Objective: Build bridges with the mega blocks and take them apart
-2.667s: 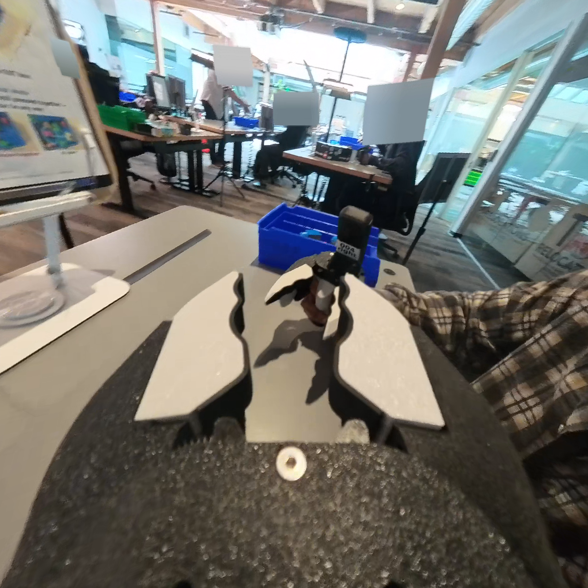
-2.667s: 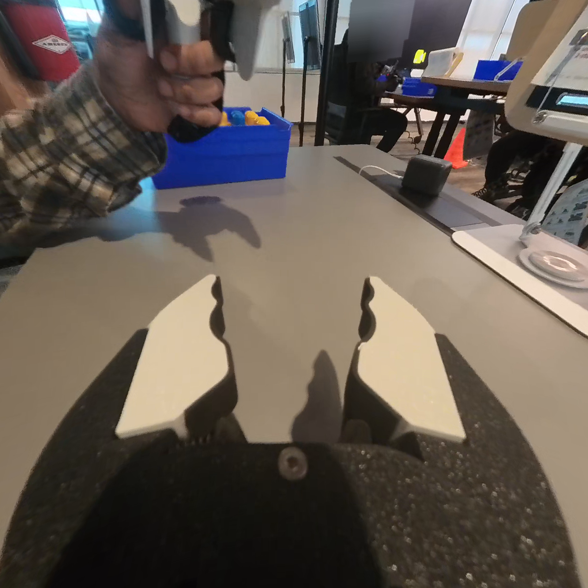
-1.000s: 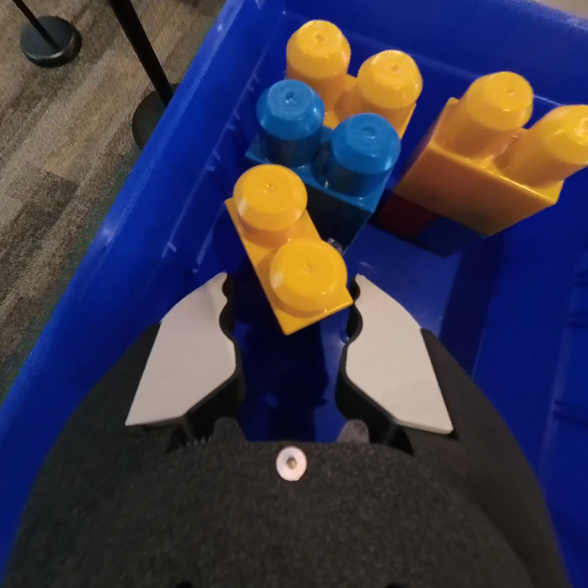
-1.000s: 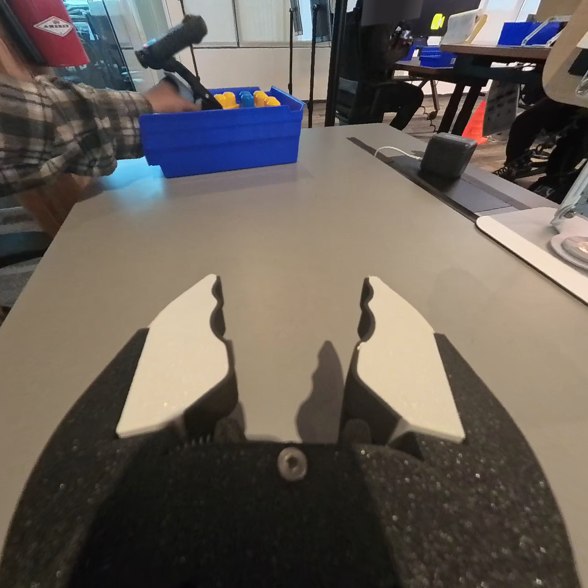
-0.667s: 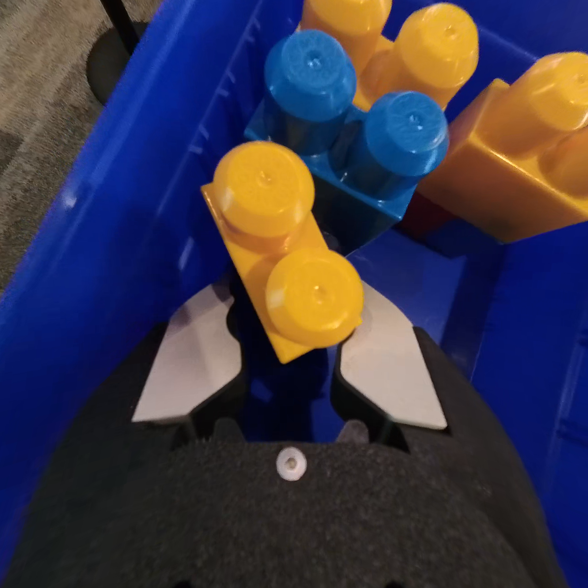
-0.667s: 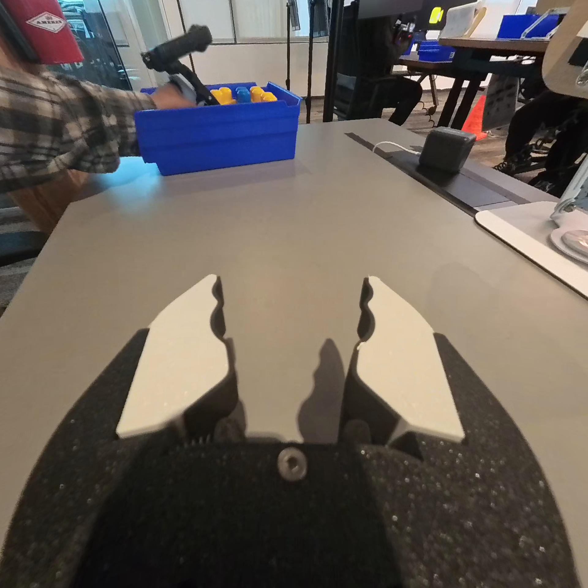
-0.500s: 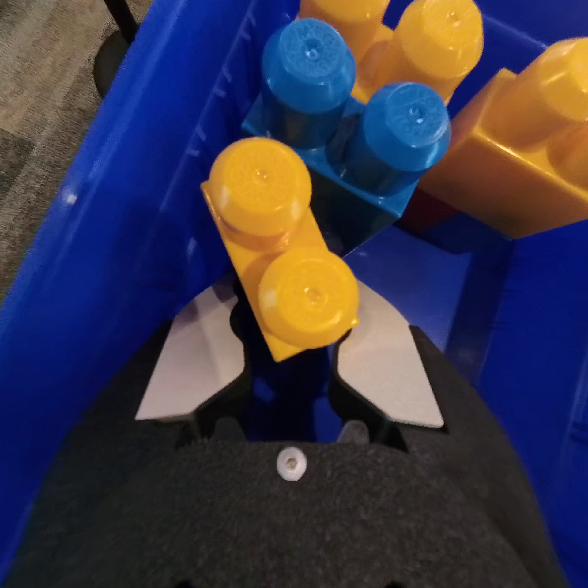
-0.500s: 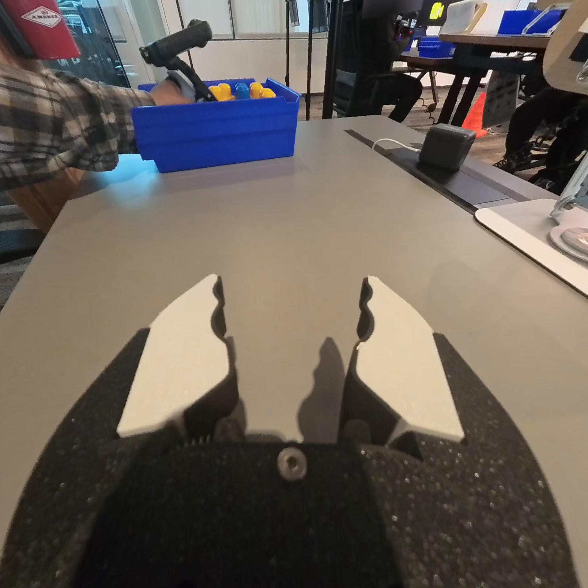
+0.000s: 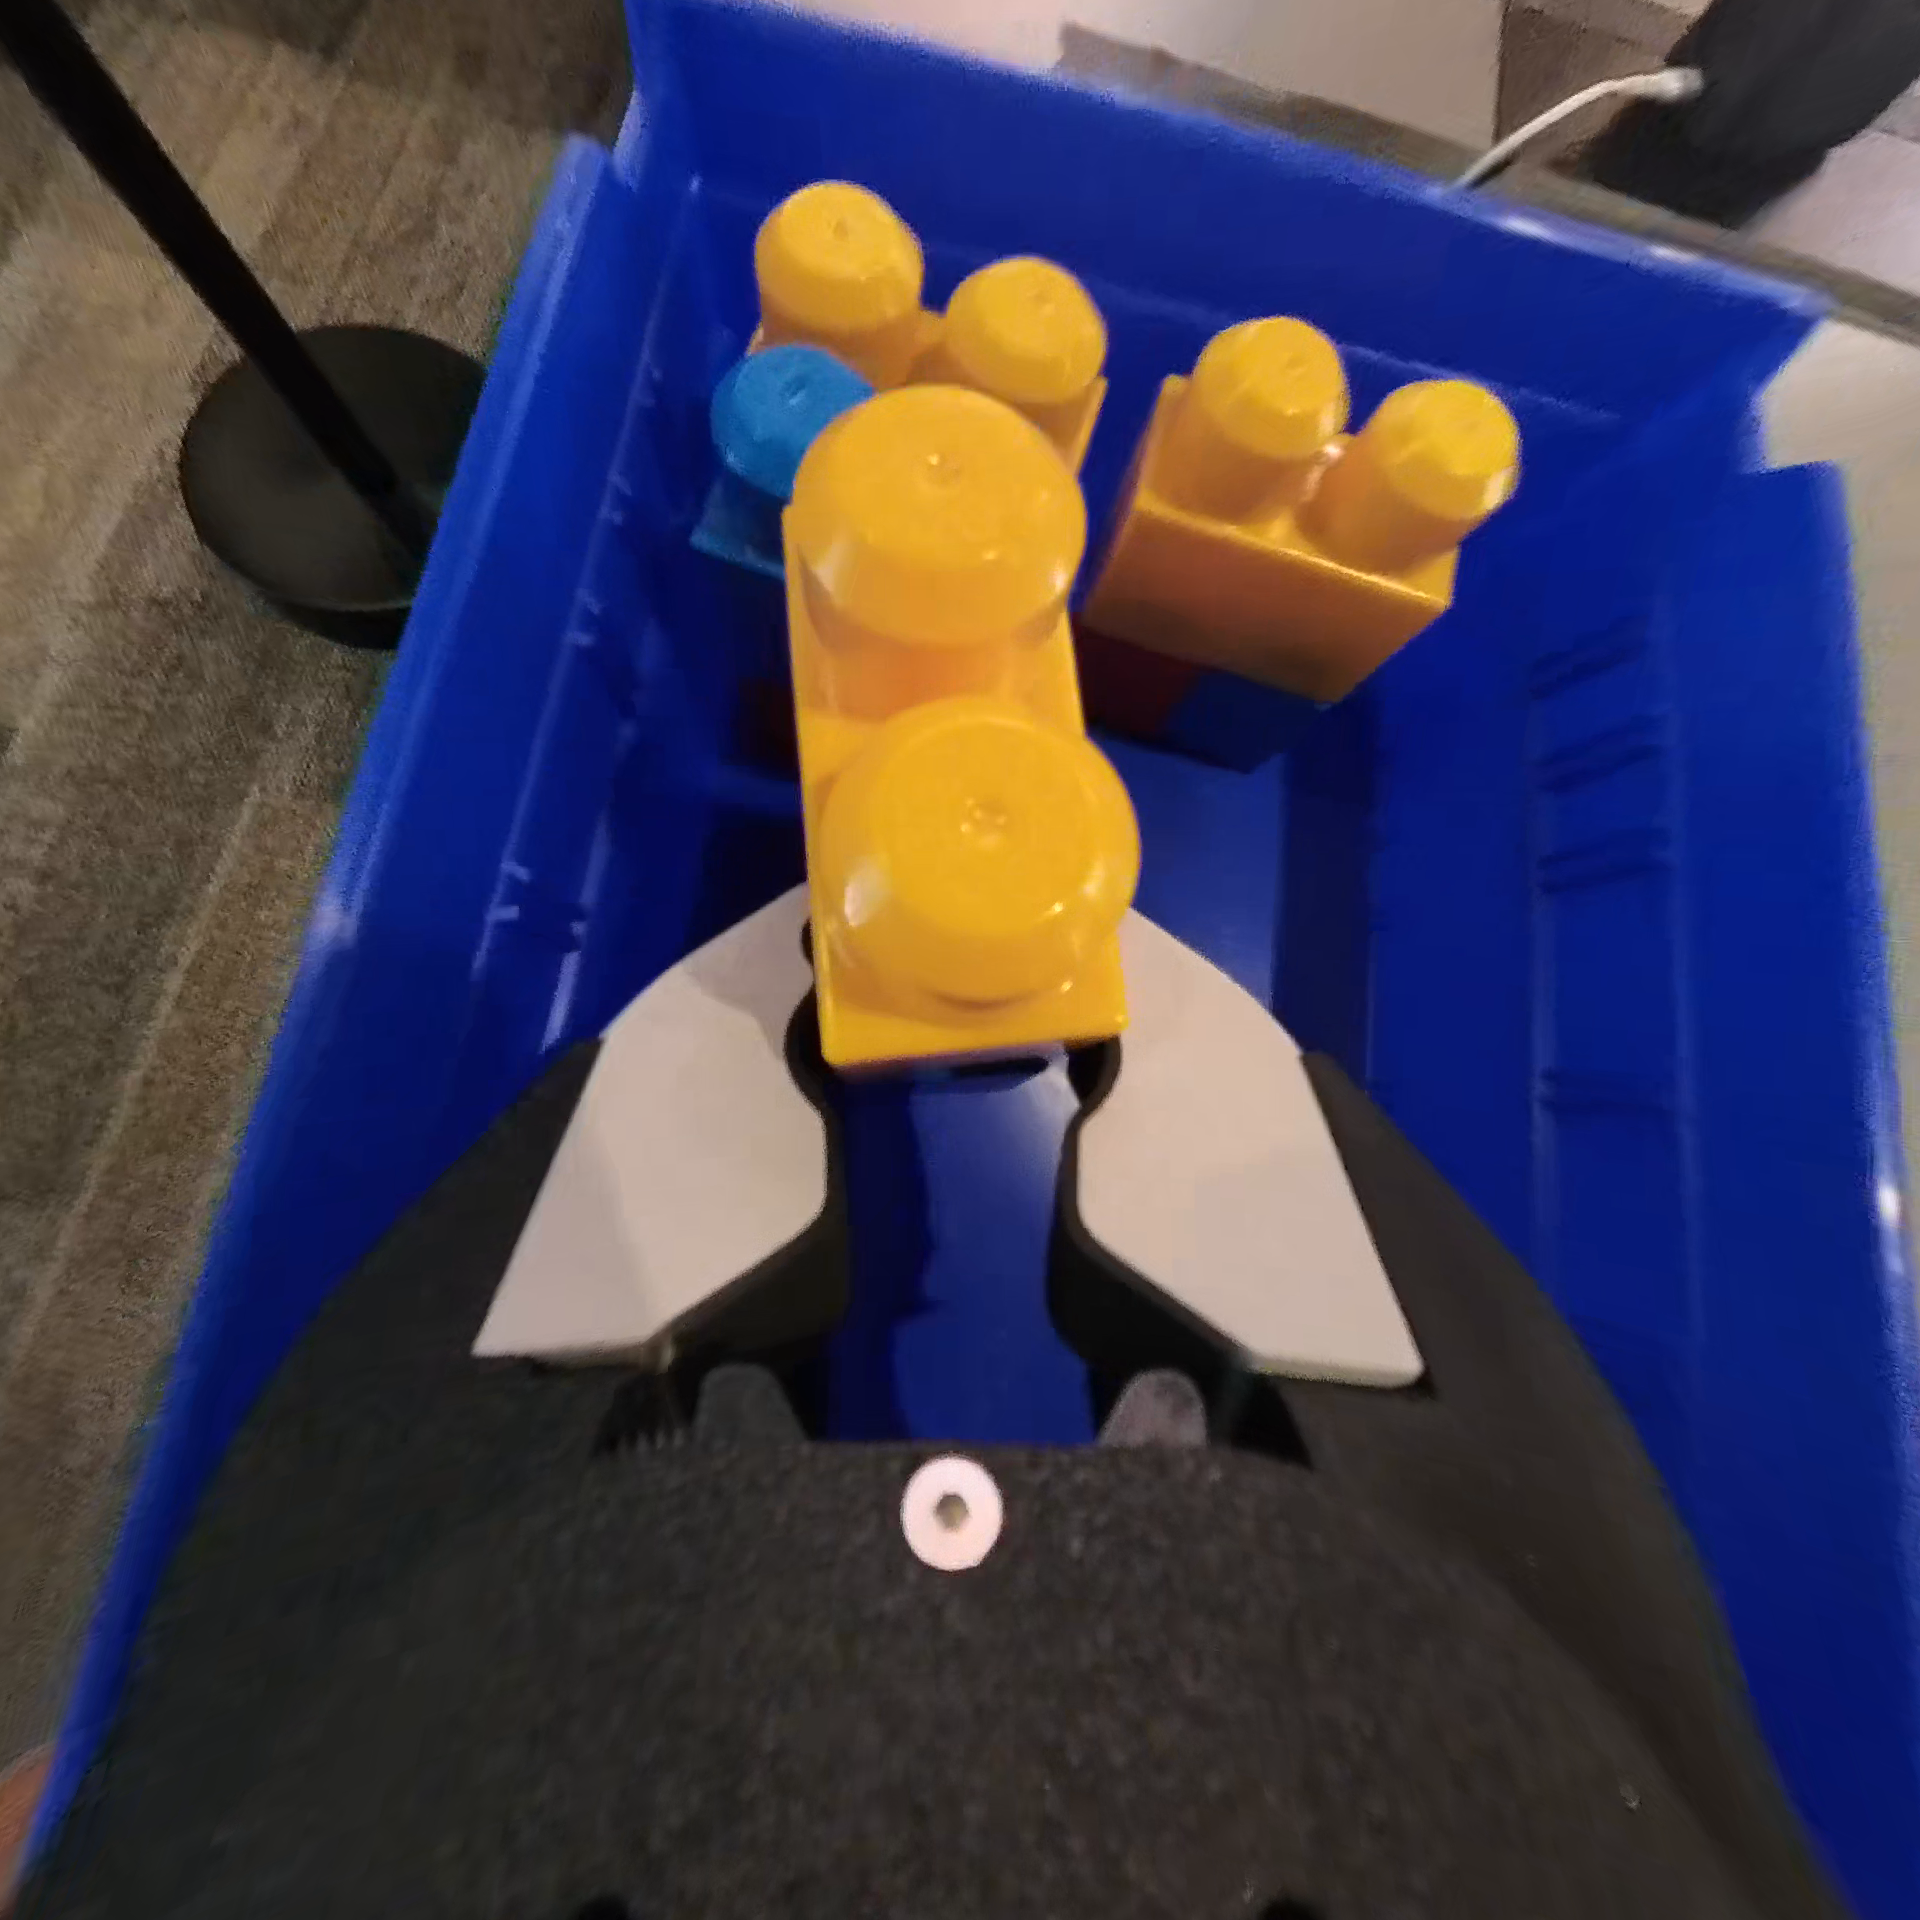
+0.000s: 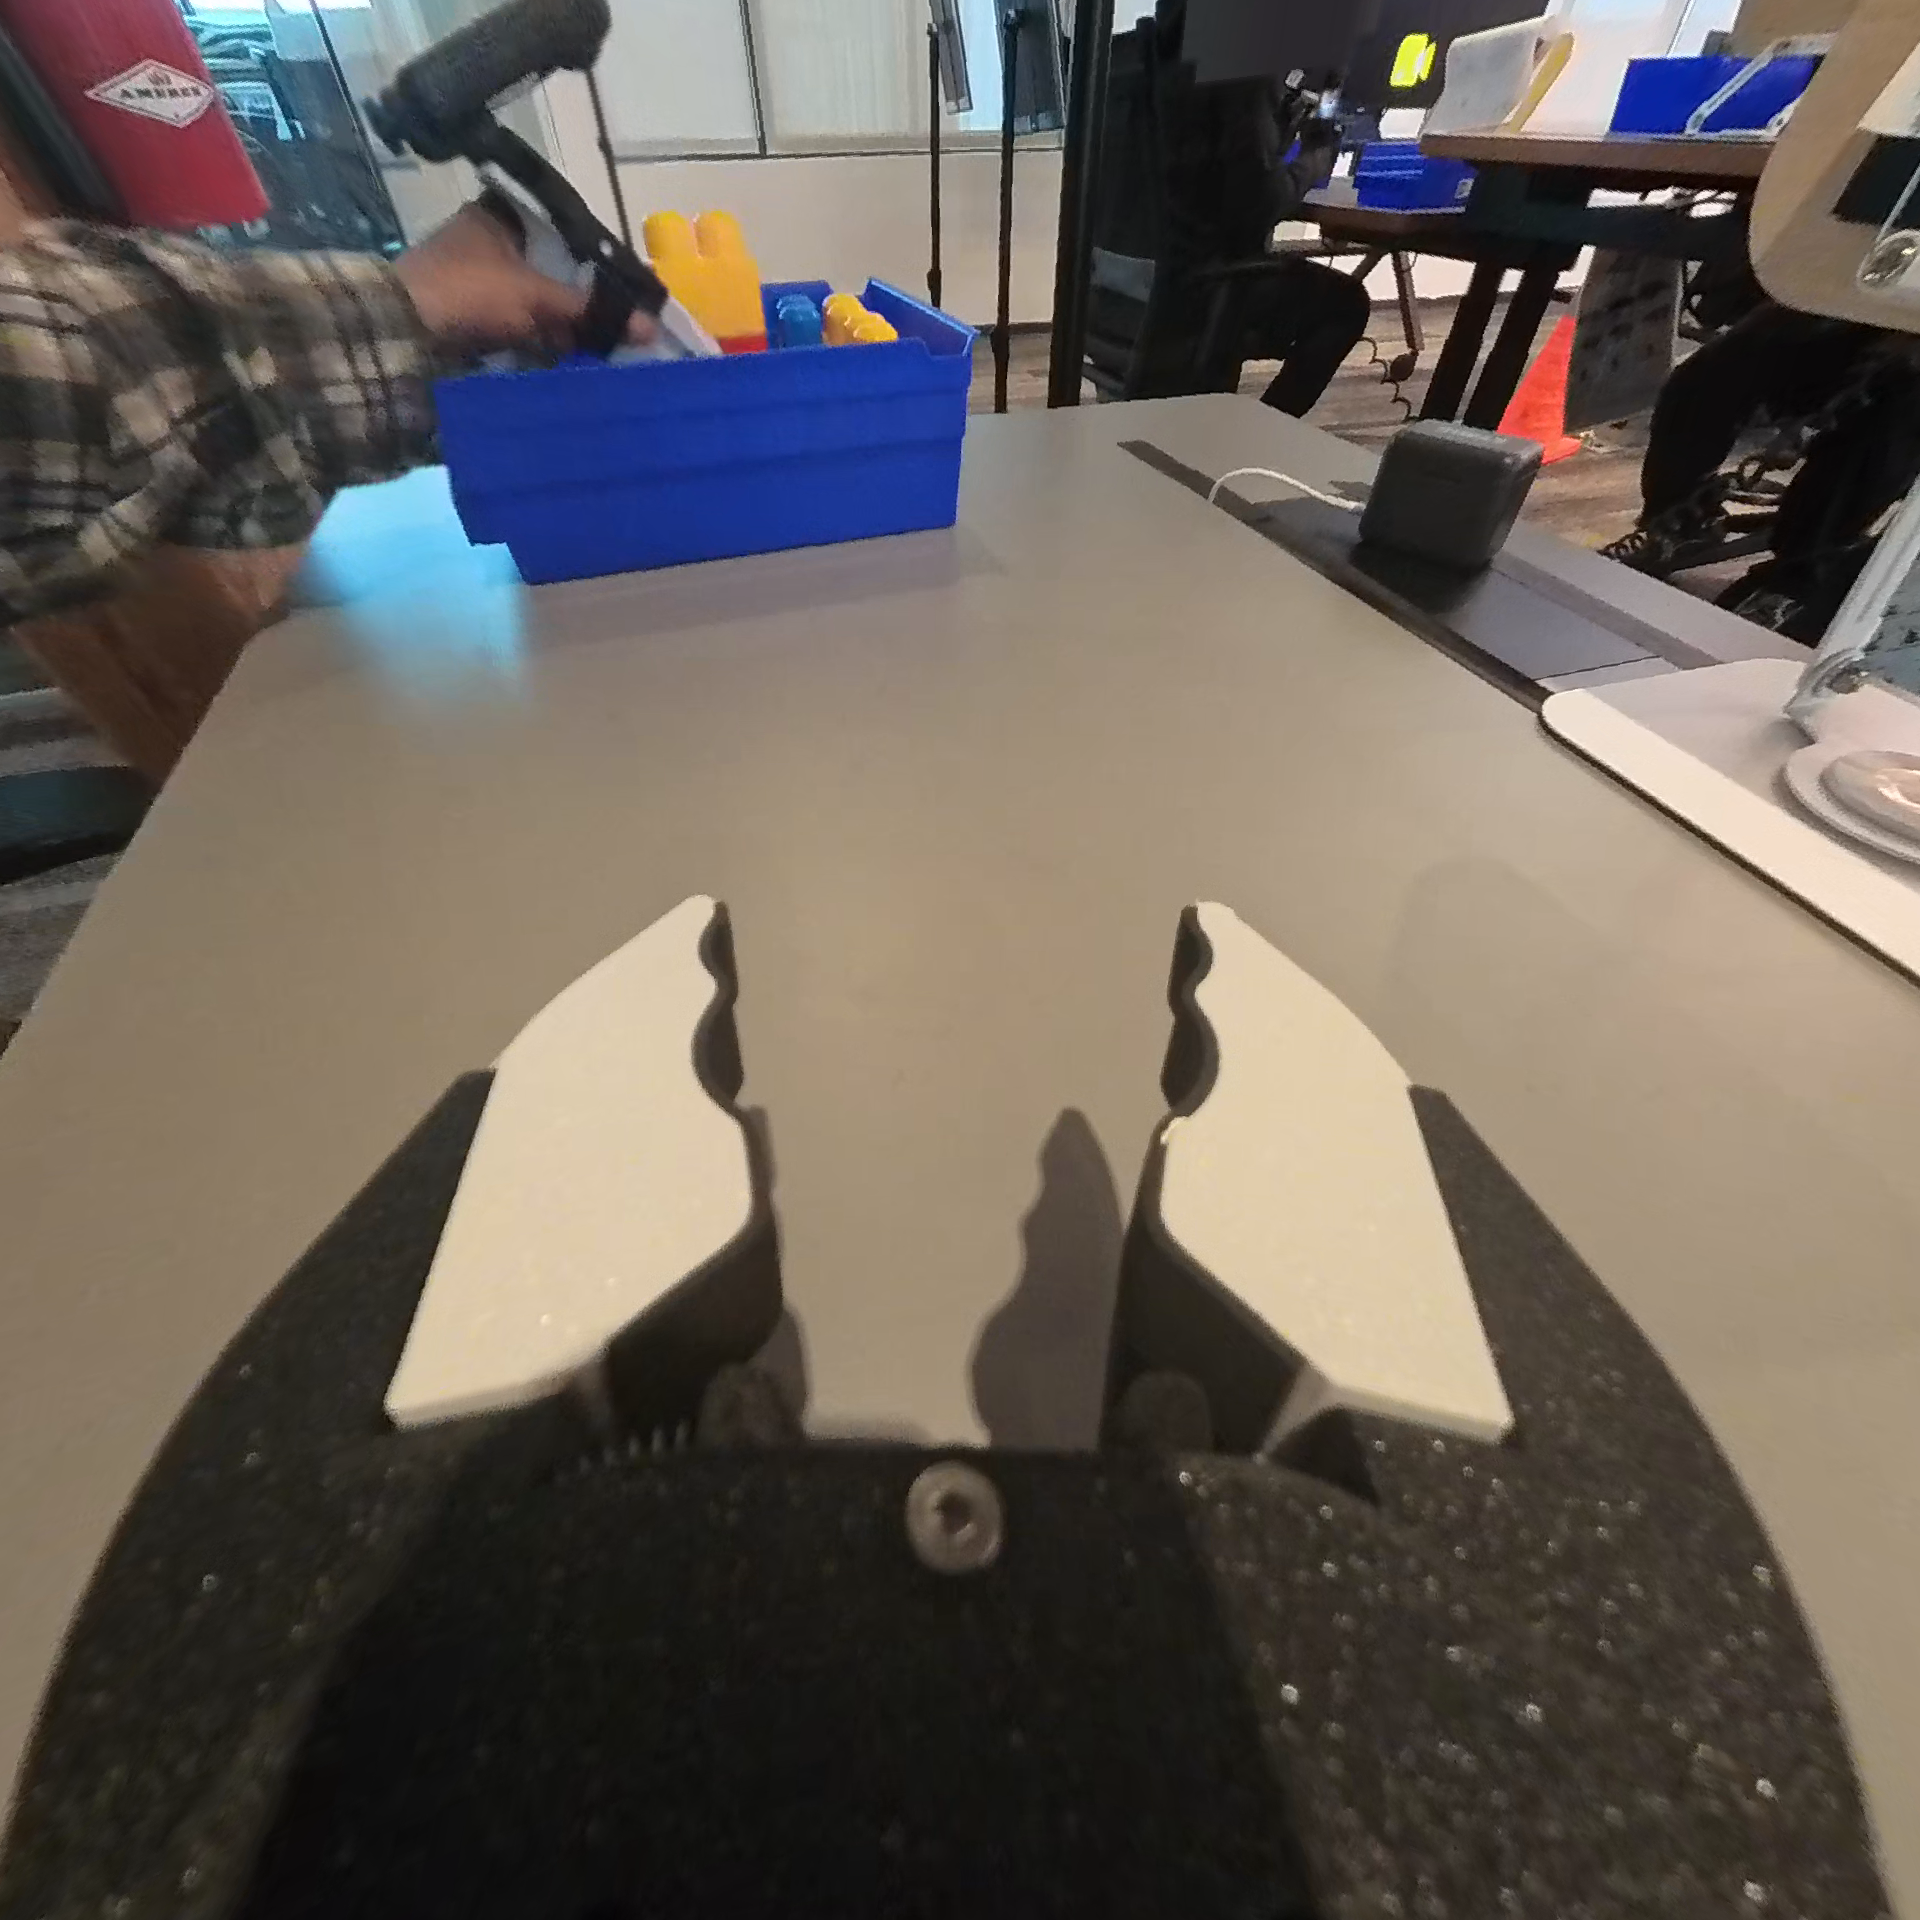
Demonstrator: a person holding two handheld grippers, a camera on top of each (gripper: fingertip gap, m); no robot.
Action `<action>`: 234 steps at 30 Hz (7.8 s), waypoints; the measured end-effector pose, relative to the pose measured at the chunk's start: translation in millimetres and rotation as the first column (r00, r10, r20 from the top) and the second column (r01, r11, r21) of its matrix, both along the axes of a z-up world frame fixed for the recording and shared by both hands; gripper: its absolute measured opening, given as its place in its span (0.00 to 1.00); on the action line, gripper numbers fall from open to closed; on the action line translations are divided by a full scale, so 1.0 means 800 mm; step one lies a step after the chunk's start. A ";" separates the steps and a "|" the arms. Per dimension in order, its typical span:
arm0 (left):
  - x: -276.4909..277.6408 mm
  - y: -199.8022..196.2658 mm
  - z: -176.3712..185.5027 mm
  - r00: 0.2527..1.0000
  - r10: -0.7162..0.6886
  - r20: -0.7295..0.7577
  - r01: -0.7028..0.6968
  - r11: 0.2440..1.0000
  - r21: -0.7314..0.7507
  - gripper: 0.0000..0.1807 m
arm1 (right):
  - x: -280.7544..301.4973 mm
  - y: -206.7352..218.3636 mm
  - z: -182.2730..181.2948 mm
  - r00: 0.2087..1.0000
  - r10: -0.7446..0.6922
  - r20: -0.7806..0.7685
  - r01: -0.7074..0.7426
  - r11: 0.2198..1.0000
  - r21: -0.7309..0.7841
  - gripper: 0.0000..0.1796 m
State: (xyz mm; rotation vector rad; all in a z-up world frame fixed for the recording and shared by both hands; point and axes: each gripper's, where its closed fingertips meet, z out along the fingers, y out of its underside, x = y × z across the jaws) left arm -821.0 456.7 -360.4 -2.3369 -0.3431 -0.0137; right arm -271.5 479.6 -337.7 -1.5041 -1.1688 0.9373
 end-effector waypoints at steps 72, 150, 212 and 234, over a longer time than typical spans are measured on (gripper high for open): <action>0.697 -0.049 0.019 -0.163 -0.940 0.299 0.885 -0.005 0.466 0.23 | -0.012 -0.043 0.049 0.878 0.188 -0.440 -0.368 0.853 -0.370 0.20; 0.703 0.017 0.145 -0.068 -0.985 0.159 0.690 0.069 0.721 0.20 | -0.003 -0.033 0.063 0.918 0.172 -0.359 -0.298 0.894 -0.335 0.20; 0.679 -0.020 0.221 -0.088 -0.995 -0.048 0.578 -0.090 0.811 0.20 | -0.009 -0.038 0.214 0.944 0.119 -0.307 -0.177 0.970 -0.166 0.16; 0.679 -0.020 0.219 -0.043 -0.997 -0.057 0.680 -0.071 0.730 0.38 | 0.515 0.125 0.050 0.369 -0.836 0.407 0.907 0.419 0.037 0.17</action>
